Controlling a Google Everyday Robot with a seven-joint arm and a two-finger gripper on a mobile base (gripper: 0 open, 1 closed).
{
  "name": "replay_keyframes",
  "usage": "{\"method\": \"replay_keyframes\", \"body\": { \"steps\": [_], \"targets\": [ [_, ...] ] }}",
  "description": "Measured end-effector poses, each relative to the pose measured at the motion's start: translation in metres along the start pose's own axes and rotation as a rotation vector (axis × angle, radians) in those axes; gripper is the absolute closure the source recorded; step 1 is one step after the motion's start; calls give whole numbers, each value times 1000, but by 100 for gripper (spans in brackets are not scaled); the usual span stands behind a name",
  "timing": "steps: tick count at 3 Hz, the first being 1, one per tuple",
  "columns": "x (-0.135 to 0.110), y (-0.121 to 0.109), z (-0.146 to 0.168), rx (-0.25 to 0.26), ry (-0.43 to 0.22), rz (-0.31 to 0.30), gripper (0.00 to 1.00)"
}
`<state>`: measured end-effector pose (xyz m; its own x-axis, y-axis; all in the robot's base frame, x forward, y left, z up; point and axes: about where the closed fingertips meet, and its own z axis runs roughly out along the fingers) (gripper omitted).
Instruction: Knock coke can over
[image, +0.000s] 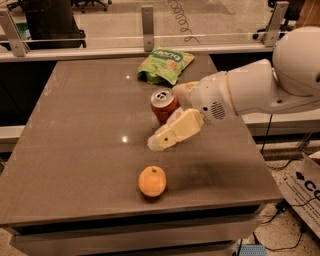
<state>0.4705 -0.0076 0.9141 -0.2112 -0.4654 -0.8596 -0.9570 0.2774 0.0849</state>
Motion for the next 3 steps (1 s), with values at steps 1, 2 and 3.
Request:
{"method": "replay_keyframes", "body": {
  "steps": [1,2,3],
  "targets": [
    [-39,13,26,-43,-73,13,0],
    [-62,21,41,-68,-100,4,0],
    [-63,21,42,-69,-101,3,0]
  ]
}}
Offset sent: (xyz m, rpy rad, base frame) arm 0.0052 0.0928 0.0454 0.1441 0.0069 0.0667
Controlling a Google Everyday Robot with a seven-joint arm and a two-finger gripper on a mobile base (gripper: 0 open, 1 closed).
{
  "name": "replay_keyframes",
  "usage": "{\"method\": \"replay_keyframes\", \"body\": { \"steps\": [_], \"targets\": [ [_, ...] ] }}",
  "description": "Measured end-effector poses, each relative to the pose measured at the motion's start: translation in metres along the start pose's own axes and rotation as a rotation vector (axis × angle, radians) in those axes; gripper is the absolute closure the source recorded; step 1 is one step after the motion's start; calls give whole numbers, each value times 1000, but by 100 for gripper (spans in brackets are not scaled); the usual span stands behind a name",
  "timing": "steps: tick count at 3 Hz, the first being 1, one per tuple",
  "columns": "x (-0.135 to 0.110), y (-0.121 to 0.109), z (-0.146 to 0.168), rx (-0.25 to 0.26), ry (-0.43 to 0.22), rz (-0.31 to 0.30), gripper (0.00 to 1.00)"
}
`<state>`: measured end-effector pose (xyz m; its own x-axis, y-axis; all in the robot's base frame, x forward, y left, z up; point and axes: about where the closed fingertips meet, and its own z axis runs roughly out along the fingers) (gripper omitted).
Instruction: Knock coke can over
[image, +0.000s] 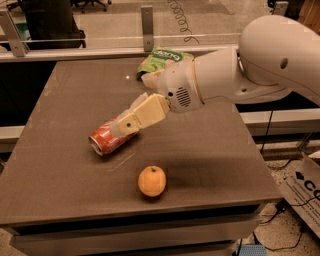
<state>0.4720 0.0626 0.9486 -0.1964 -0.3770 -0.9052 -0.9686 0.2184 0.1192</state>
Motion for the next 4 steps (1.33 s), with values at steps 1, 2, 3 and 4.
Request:
{"method": "replay_keyframes", "body": {
  "steps": [1,2,3,4],
  "targets": [
    [19,-10,-14,3,34,-31,0],
    [47,-34,-41,29,68,-48,0],
    [75,-64,-78,66,97,-67,0],
    [91,-95,-113,101,99,-83,0]
  ]
}}
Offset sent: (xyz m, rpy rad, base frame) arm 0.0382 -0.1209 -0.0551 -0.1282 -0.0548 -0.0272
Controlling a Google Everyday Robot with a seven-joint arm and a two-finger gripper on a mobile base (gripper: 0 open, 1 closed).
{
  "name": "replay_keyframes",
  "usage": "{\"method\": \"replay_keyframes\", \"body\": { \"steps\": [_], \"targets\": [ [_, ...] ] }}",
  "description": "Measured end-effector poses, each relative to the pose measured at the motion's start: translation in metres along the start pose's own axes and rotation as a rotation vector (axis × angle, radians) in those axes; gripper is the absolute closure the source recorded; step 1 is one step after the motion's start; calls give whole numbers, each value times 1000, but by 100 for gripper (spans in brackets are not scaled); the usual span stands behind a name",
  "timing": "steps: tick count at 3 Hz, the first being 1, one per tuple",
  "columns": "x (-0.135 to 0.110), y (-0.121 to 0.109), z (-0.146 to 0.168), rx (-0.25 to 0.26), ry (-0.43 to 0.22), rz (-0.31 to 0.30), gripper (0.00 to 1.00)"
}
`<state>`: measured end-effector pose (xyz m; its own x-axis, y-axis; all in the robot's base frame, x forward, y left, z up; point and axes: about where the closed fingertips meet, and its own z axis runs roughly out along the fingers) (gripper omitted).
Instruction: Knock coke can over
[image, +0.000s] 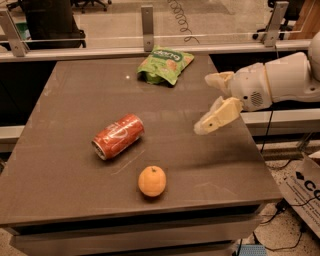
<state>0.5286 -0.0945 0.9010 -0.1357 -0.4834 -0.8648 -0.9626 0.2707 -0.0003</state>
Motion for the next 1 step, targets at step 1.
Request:
{"method": "replay_keyframes", "body": {
  "steps": [1],
  "targets": [
    [-3,-1,0,2,-4,-4,0]
  ]
}}
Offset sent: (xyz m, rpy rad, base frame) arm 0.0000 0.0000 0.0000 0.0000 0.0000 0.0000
